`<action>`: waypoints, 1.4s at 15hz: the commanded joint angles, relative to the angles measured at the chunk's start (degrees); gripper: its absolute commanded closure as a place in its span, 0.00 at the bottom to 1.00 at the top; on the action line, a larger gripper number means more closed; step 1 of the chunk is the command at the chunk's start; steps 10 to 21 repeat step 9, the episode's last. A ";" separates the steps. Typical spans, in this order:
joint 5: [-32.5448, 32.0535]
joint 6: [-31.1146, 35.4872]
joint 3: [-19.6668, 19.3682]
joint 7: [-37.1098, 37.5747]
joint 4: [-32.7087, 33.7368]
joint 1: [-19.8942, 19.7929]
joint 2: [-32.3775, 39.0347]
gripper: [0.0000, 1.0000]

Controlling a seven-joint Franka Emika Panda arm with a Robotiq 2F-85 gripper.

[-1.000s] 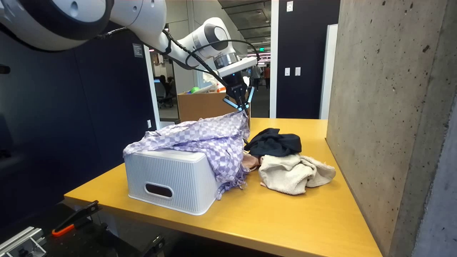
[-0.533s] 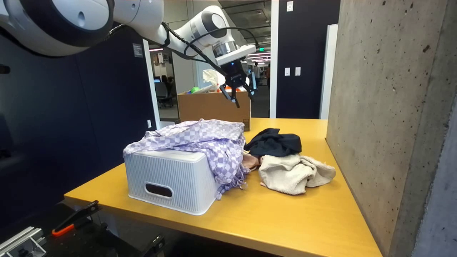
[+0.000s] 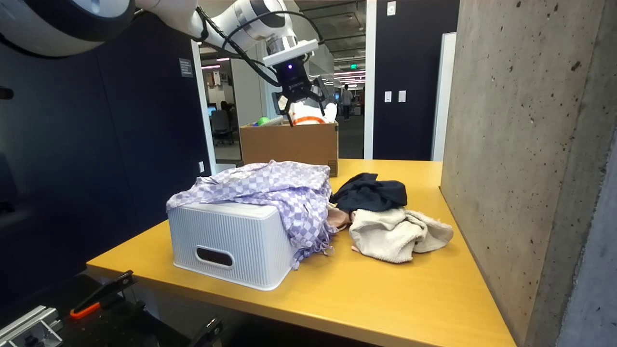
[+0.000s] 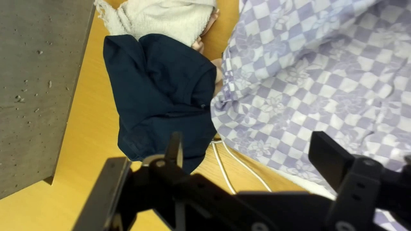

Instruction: Cover the top of the basket fully with the purple cloth

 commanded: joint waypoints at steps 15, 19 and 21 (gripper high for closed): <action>2.30 3.04 2.62 9.40 -24.88 1.09 -16.12 0.00; 2.30 3.04 2.62 9.40 -24.88 1.09 -16.12 0.00; 2.30 3.04 2.62 9.40 -24.88 1.09 -16.12 0.00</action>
